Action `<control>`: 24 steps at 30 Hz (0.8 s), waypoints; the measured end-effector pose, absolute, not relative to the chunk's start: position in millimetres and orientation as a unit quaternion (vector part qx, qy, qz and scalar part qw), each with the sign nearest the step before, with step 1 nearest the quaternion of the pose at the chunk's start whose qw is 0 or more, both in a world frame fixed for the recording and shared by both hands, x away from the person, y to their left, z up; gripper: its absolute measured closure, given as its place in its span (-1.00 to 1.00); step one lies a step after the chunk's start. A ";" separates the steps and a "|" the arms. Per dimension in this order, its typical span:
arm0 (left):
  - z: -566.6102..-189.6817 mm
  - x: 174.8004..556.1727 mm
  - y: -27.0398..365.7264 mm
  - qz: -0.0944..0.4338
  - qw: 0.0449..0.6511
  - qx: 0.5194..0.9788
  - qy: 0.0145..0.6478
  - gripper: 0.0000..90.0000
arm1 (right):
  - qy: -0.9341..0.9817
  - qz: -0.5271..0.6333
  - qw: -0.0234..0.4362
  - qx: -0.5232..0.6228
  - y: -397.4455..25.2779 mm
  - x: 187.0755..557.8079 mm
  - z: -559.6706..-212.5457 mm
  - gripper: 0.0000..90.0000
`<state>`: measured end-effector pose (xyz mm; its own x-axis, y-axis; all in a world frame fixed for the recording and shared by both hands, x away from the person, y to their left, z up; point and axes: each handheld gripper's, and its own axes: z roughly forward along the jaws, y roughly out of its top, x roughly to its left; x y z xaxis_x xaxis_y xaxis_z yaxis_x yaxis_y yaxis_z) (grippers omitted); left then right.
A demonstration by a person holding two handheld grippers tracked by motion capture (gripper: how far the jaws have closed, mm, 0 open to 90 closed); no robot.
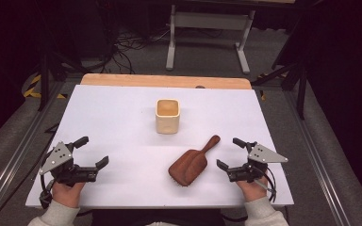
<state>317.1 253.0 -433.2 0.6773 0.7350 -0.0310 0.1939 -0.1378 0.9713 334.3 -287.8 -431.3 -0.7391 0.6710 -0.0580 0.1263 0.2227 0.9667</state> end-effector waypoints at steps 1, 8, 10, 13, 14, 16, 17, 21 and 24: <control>-433.2 317.1 252.3 0.239 0.571 0.716 0.322 -0.99 | 0.743 0.564 0.241 0.268 -287.9 334.1 -430.7 -0.99; -432.0 317.2 252.5 0.244 0.568 0.717 0.323 -0.99 | 0.744 0.565 0.237 0.266 -287.3 333.9 -428.7 -0.96; -432.4 317.7 252.7 0.244 0.569 0.716 0.324 -0.99 | 0.747 0.563 0.236 0.264 -286.5 334.3 -428.7 -0.96; -432.3 317.9 252.9 0.247 0.566 0.715 0.327 -0.99 | 0.748 0.563 0.233 0.265 -285.8 335.0 -428.1 -0.95; -432.1 317.9 253.1 0.246 0.567 0.715 0.327 -0.99 | 0.749 0.562 0.231 0.265 -285.7 335.1 -427.7 -0.95; -432.0 317.8 253.2 0.246 0.566 0.716 0.327 -0.99 | 0.750 0.562 0.228 0.264 -284.9 336.1 -426.6 -0.94; -432.0 317.8 253.3 0.245 0.566 0.716 0.327 -0.99 | 0.752 0.561 0.225 0.263 -284.3 336.7 -425.4 -0.93; -431.7 318.3 254.1 0.243 0.564 0.718 0.328 -0.99 | 0.760 0.556 0.220 0.257 -278.9 342.1 -418.5 -0.89; -431.4 318.4 254.4 0.243 0.562 0.719 0.328 -0.99 | 0.765 0.552 0.215 0.252 -273.9 347.1 -412.4 -0.87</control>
<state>318.4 254.4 -431.4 0.6662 0.7455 -0.0193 0.1985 -0.1523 0.9682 347.1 -273.9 -412.4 -0.7798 0.6239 -0.0509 0.1479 0.2627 0.9535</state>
